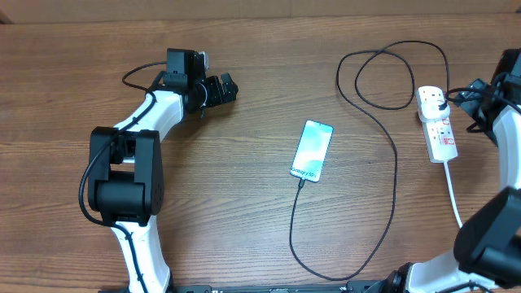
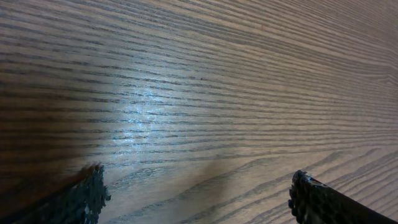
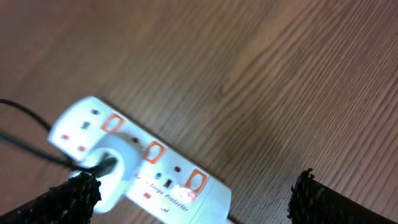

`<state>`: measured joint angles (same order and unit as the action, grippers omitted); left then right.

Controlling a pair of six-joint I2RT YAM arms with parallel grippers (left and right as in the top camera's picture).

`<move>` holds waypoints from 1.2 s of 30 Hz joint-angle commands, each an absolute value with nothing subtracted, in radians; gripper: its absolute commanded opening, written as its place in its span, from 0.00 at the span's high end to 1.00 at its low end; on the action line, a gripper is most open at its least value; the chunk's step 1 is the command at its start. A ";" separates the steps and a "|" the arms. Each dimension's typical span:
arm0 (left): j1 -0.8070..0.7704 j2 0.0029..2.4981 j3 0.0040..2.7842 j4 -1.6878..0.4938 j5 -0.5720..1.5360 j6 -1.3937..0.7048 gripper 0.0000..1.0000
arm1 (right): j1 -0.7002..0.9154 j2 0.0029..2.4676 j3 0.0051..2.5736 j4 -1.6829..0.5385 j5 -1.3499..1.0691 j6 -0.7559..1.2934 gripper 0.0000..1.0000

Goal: Plug charger to phone and switch on socket
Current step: 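Move the right gripper over the power strip's switch, then press the power strip switch down with the right gripper fingertips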

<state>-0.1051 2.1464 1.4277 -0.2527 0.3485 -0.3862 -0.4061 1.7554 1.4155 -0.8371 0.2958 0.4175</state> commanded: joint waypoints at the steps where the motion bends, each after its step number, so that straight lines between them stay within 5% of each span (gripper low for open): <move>1: -0.099 2.171 1.403 -0.276 0.281 -0.382 0.00 | -0.419 1.814 1.414 -0.831 0.324 0.414 0.00; 36: -0.099 2.171 1.403 -0.276 0.281 -0.382 0.00 | -0.460 2.059 1.413 -0.713 0.223 0.421 0.00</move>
<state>-0.1051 2.1464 1.4277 -0.2527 0.3470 -0.3862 -0.4614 2.0350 1.4136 -0.7166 0.2470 0.4221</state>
